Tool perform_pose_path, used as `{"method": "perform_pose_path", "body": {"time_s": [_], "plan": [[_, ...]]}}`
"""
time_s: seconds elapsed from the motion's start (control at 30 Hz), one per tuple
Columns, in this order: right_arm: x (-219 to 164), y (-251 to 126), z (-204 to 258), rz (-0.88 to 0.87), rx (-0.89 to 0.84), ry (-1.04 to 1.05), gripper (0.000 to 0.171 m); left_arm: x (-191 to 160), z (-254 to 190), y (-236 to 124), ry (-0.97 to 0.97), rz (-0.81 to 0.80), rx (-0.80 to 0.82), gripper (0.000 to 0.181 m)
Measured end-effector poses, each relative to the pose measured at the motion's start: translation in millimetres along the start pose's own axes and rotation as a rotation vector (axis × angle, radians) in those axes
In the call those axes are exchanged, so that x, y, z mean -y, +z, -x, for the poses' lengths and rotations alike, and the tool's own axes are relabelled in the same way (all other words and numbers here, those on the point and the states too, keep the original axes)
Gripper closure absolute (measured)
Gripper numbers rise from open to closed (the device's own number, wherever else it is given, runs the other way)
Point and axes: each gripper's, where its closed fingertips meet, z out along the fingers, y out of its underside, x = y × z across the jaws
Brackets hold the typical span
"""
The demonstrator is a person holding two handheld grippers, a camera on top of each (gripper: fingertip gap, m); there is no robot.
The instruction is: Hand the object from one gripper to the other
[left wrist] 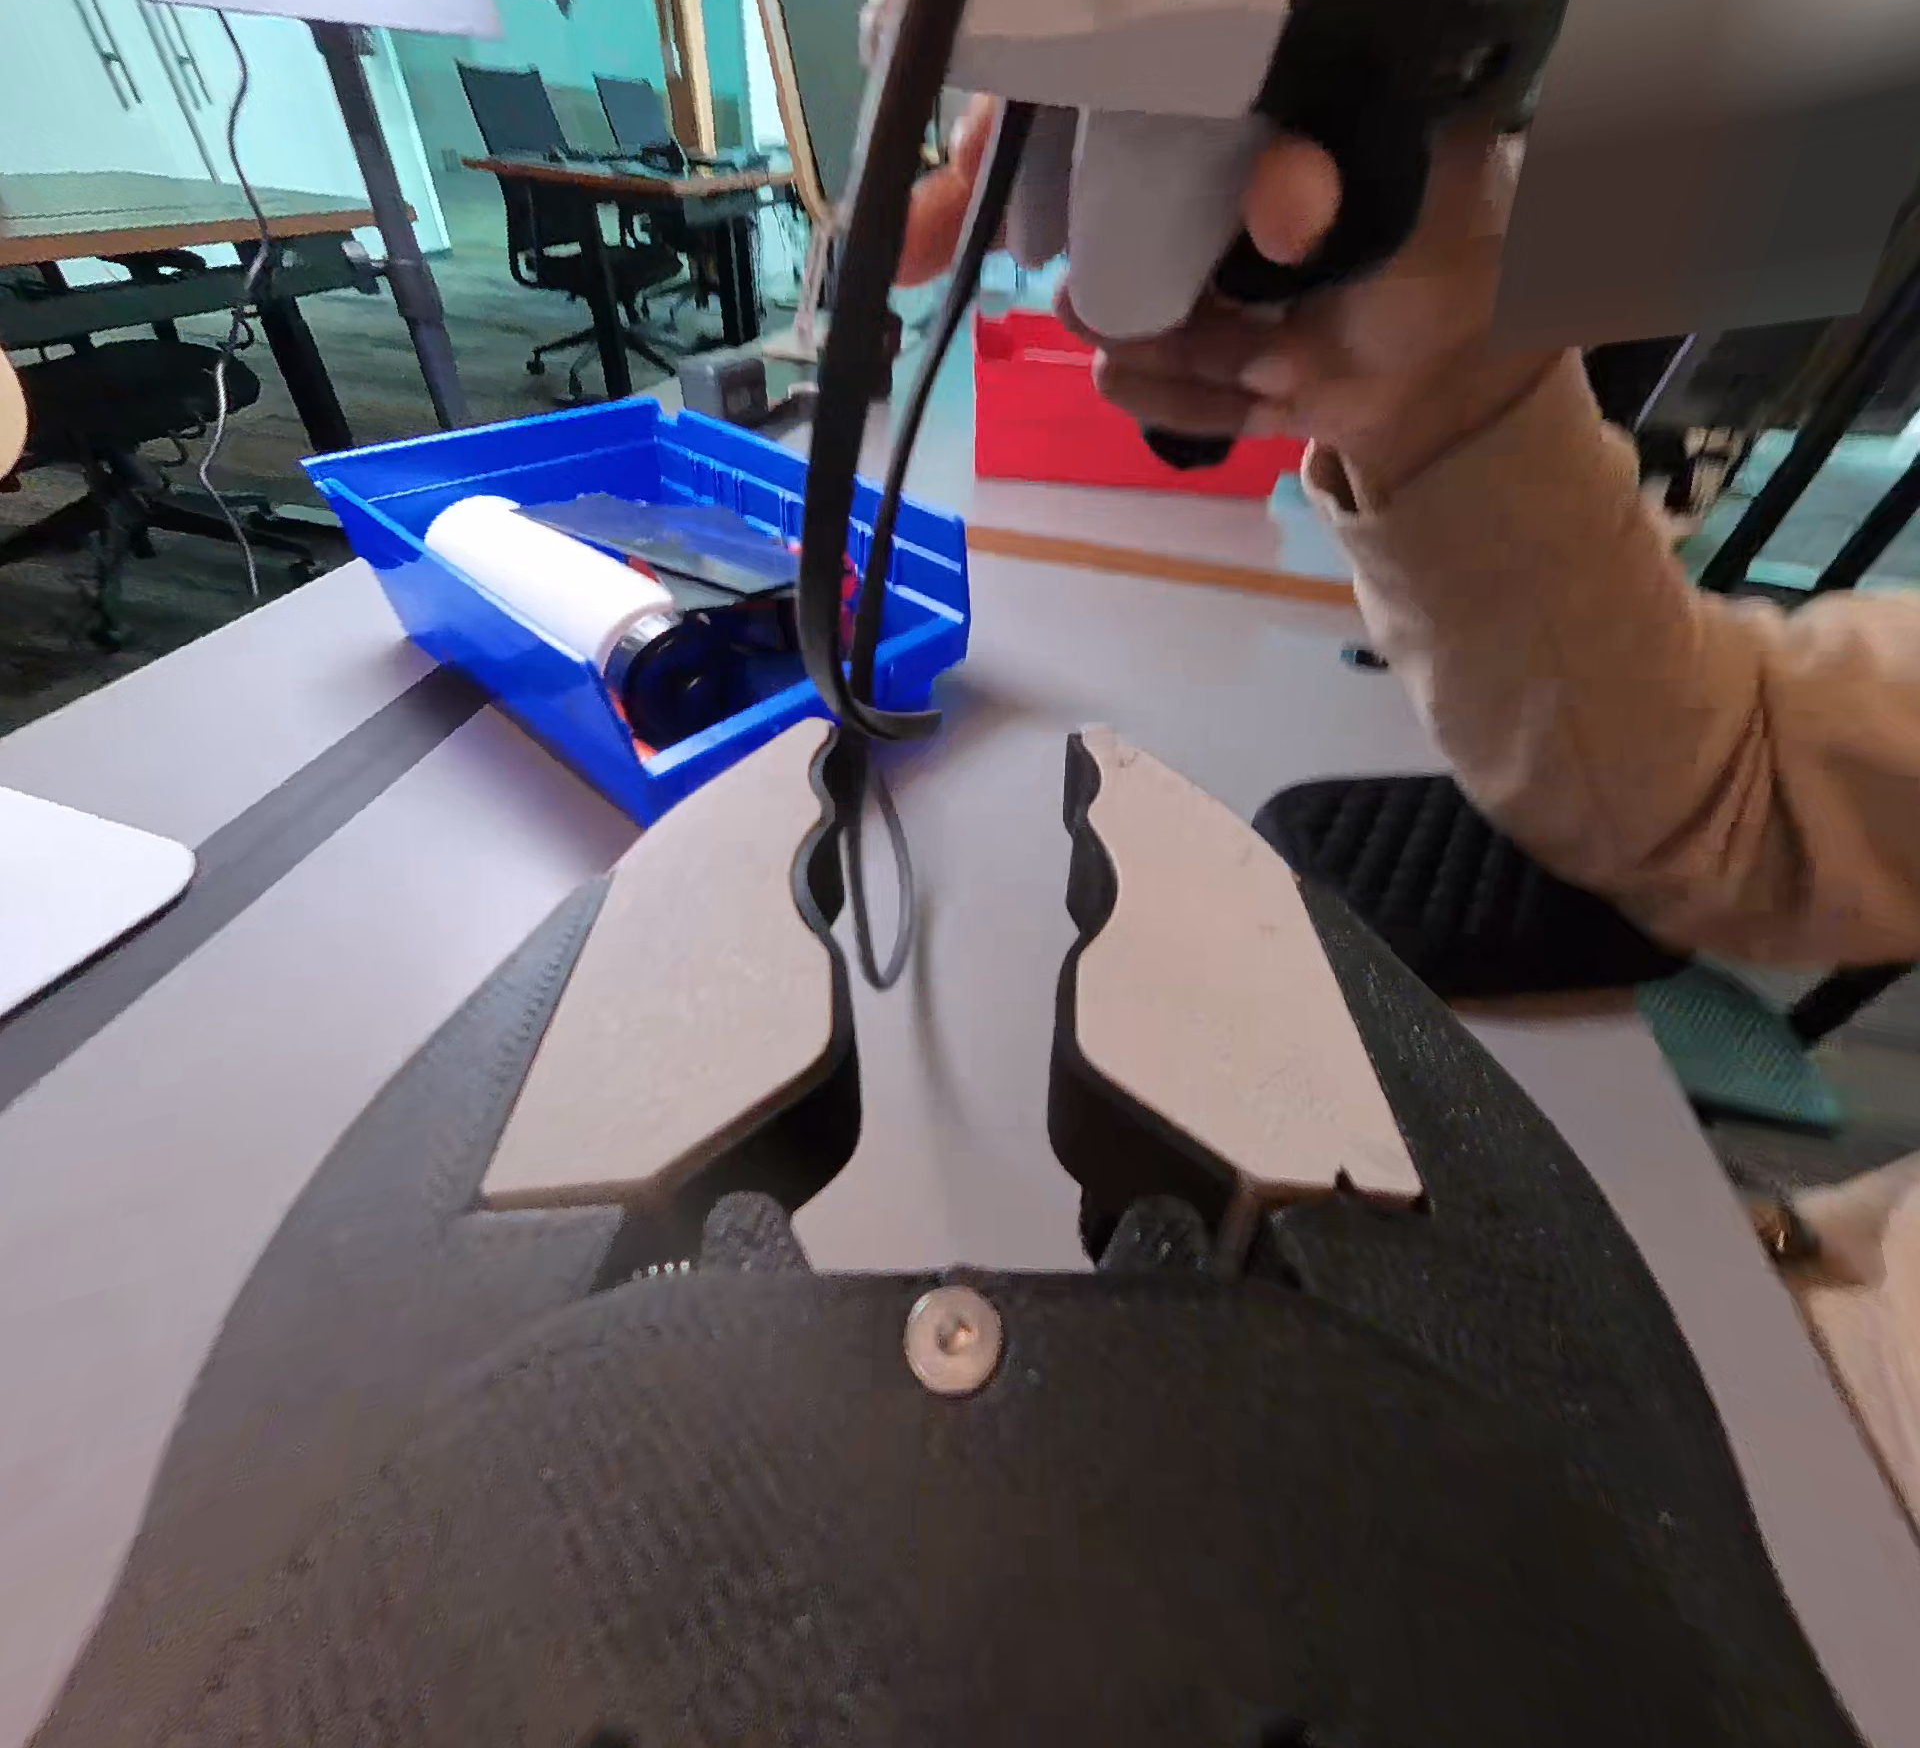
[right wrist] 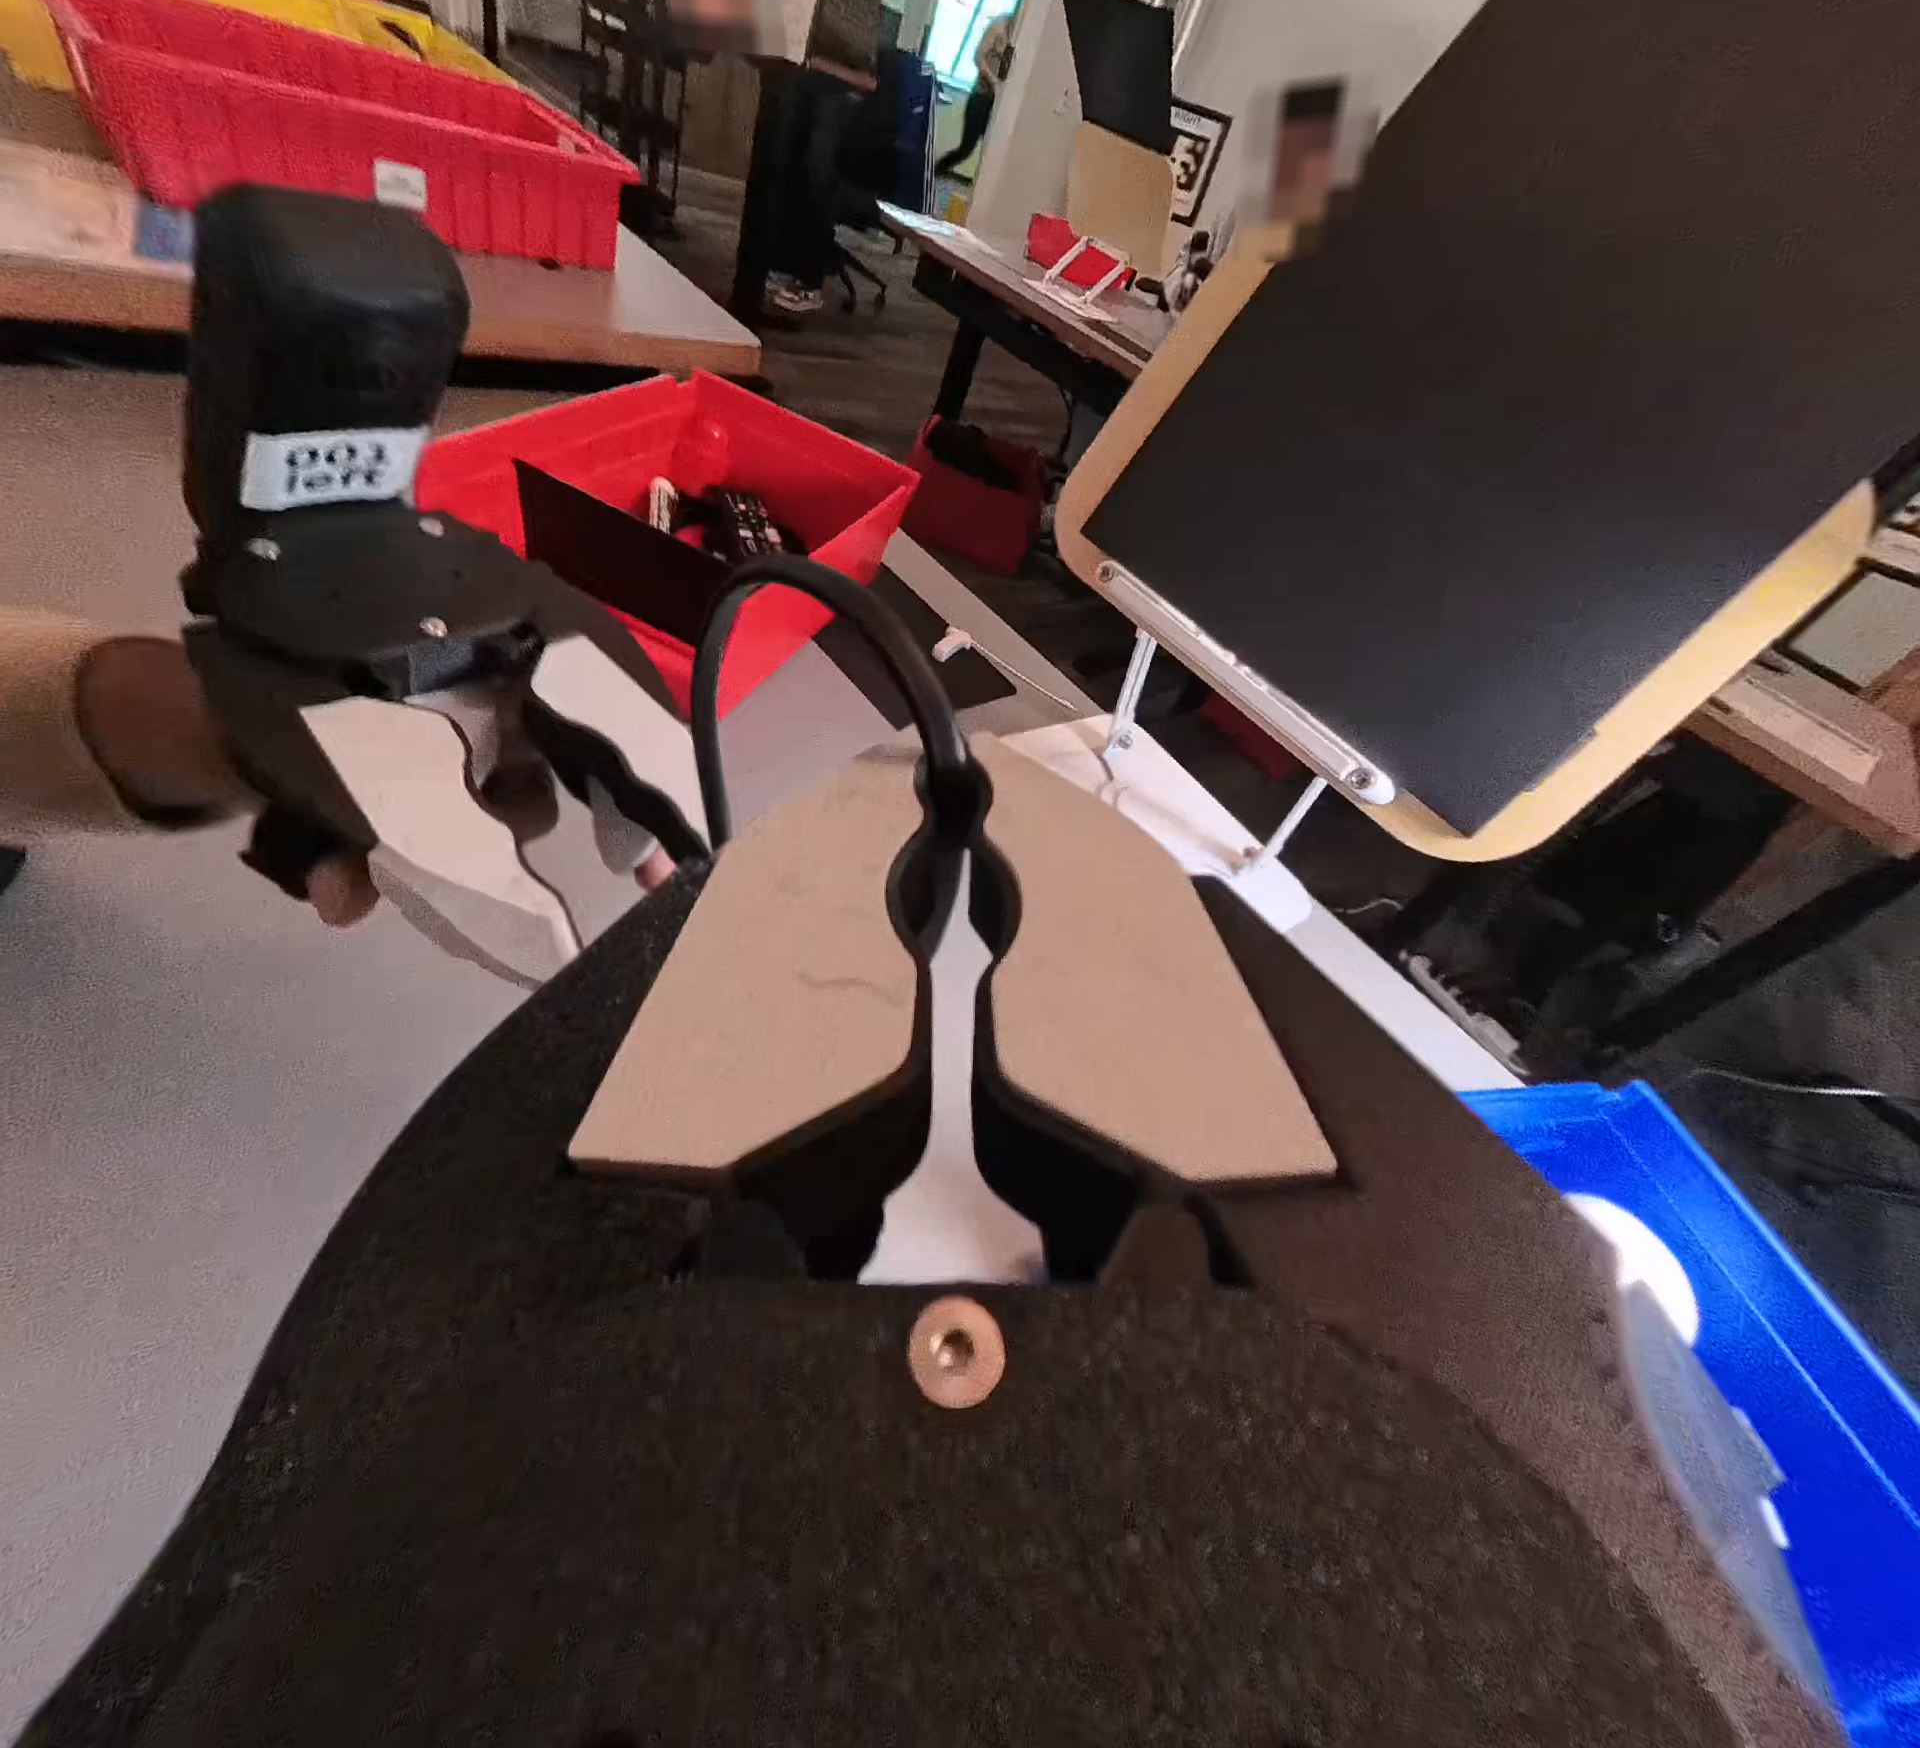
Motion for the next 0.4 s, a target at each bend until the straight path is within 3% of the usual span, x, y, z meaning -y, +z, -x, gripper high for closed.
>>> {"method": "perform_pose_path", "body": {"time_s": [0.13,0.17,0.2,0.27,0.33,0.4], "plan": [[9,0,1,-0.053,0.000,0.066,0.171,9,7,7,-0.100,-0.113,0.032,0.148],[11,0,3,-0.065,0.017,0.087,0.171,12,7,8,-0.126,-0.134,0.022,0.156],[13,0,4,-0.073,0.022,0.109,0.171,14,5,7,-0.134,-0.144,0.002,0.181],[10,-1,-4,-0.063,-0.017,0.108,0.171,15,16,-1,-0.095,-0.099,0.052,0.181],[-3,-7,-26,0.007,-0.110,0.073,0.171,17,39,-22,-0.029,-0.013,0.158,0.181],[-48,-14,-41,0.275,-0.129,-0.025,0.171,12,55,-42,-0.013,0.125,0.215,0.181]]}}
